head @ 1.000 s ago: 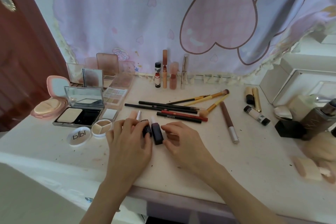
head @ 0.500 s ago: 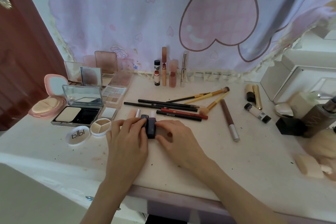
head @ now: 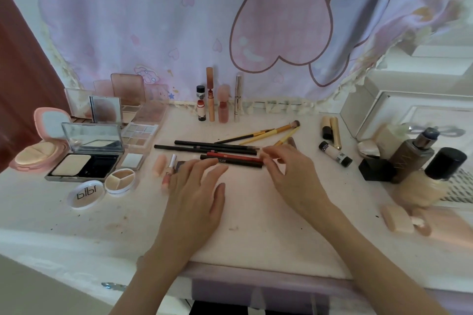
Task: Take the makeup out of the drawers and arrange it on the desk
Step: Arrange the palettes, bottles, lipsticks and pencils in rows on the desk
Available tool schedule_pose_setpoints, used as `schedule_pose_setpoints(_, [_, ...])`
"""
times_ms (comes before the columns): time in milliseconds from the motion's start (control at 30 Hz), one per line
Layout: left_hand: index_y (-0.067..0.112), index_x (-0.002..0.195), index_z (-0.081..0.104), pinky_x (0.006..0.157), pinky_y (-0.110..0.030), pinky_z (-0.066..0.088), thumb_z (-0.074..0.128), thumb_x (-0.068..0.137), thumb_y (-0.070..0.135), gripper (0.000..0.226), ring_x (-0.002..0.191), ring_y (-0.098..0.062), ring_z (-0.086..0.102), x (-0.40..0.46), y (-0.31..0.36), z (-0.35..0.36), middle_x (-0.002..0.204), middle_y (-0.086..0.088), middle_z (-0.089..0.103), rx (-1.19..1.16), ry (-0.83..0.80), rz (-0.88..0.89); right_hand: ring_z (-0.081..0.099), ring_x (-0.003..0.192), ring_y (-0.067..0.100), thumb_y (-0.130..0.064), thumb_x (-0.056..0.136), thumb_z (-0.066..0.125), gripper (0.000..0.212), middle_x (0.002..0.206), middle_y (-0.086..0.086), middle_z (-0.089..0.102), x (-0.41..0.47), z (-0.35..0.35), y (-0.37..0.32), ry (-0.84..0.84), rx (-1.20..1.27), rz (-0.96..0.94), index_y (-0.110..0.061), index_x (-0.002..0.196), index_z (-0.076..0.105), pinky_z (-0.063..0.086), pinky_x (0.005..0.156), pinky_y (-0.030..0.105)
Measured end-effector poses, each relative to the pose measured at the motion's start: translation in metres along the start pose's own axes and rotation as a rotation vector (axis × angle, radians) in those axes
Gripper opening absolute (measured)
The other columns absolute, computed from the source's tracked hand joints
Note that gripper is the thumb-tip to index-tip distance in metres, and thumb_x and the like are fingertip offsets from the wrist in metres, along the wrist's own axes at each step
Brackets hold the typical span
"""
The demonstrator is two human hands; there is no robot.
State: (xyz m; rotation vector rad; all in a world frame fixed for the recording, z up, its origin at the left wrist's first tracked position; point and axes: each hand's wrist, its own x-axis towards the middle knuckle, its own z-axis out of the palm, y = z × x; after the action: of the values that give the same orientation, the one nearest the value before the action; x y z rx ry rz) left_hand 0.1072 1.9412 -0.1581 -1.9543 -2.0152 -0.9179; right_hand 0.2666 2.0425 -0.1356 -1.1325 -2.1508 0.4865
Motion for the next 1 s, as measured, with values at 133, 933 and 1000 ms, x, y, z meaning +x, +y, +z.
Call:
schedule_pose_setpoints(133, [0.023,0.129,0.047,0.110,-0.040,0.028,0.043,0.093,0.032,0.038,0.133,-0.023,0.030,0.010,0.022,0.020,0.139,-0.002,0.042,-0.014,-0.268,0.094,0.044,0.117,0.022,-0.022,0.095,0.049,0.035,0.128,0.008,0.052,0.007,-0.026,0.040,0.069,-0.298,0.247,-0.010,0.128,0.053,0.034,0.097,0.029])
schedule_pose_setpoints(933, [0.037,0.143,0.011,0.104,-0.020,0.026,0.048,0.090,0.042,0.064,0.125,-0.003,0.036,0.012,0.020,0.030,0.138,0.016,0.038,-0.295,-0.357,0.001,0.056,0.060,0.000,-0.027,0.092,0.052,0.006,0.073,-0.011,0.061,-0.005,-0.033,0.017,-0.095,0.376,0.365,-0.026,0.091,0.057,0.043,0.053,0.013])
schedule_pose_setpoints(1000, [0.052,0.135,0.001,0.093,-0.016,0.035,0.053,0.087,0.042,0.071,0.109,-0.001,0.046,0.013,0.024,0.025,0.119,0.021,0.043,-0.347,-0.346,-0.033,0.052,0.051,-0.001,-0.025,0.091,0.054,0.007,0.064,-0.006,0.063,-0.016,-0.023,0.005,-0.186,0.578,0.375,-0.020,0.087,0.058,0.043,0.050,0.012])
